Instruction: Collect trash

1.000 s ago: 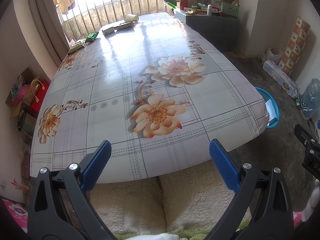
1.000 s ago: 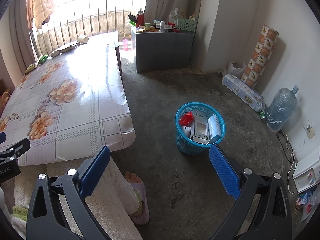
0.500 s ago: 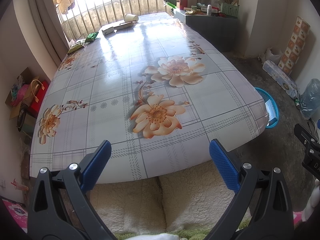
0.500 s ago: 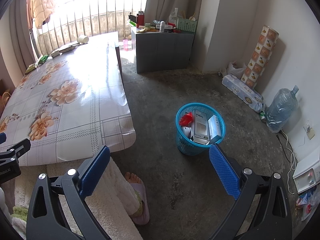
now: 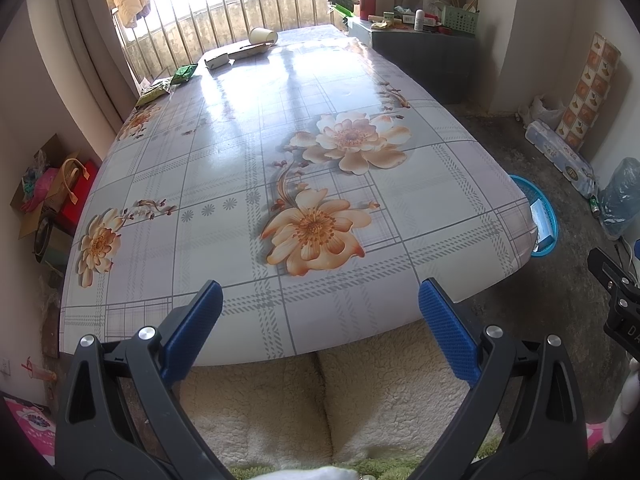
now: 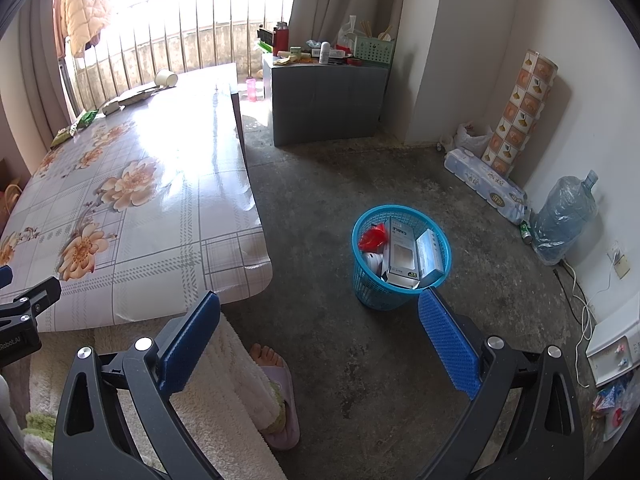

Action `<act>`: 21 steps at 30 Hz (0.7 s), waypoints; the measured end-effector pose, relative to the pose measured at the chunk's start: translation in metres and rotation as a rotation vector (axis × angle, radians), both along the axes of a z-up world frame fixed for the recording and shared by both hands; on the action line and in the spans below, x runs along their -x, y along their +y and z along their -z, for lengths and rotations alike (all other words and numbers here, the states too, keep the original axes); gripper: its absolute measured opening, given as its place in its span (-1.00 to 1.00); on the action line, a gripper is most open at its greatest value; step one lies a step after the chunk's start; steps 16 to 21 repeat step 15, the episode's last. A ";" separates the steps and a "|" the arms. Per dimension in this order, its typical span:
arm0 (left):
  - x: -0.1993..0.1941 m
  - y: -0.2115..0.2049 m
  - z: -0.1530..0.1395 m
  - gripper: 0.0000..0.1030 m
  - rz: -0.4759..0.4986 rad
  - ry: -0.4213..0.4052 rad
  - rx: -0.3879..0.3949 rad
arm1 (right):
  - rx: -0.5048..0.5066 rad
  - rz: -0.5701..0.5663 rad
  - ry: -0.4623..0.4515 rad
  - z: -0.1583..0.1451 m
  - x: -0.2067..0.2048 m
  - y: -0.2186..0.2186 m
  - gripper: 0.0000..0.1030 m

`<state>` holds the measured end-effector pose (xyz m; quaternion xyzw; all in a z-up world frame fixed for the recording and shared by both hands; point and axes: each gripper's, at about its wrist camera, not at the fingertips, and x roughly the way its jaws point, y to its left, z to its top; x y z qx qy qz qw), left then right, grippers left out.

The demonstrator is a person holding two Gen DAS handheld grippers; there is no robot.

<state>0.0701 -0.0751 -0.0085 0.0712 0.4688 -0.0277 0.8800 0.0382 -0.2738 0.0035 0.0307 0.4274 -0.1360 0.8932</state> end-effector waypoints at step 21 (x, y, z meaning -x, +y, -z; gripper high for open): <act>0.001 0.004 0.001 0.83 0.000 0.008 0.008 | -0.001 0.000 -0.001 0.000 0.000 0.000 0.87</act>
